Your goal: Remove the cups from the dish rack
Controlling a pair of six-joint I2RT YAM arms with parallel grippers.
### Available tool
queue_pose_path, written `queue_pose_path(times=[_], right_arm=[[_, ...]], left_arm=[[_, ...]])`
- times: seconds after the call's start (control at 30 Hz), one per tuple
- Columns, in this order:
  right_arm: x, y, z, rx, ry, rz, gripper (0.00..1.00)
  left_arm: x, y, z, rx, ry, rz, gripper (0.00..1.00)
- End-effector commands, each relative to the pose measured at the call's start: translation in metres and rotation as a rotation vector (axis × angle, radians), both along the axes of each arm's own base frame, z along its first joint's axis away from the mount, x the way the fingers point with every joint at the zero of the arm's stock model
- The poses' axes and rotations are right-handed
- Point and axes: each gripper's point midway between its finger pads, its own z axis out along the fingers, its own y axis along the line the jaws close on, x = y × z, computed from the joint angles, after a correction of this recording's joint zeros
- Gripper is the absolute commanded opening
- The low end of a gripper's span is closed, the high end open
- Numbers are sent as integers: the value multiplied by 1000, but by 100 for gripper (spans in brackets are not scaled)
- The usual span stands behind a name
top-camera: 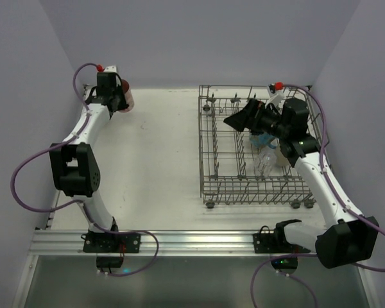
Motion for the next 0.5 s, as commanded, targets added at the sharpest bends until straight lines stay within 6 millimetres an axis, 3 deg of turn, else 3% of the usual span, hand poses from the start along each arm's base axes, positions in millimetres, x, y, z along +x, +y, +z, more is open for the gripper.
queue_pose_path(times=[0.0,0.27,0.47], right_arm=[[-3,-5,16,-61,-84,2,99],[0,-8,-8,-104,-65,1,99],[9,-12,-13,-125,-49,-36,99]], left_arm=[[35,4,29,52,-199,-20,0],[43,15,5,93,-188,11,0],[48,23,-6,97,-153,16,0]])
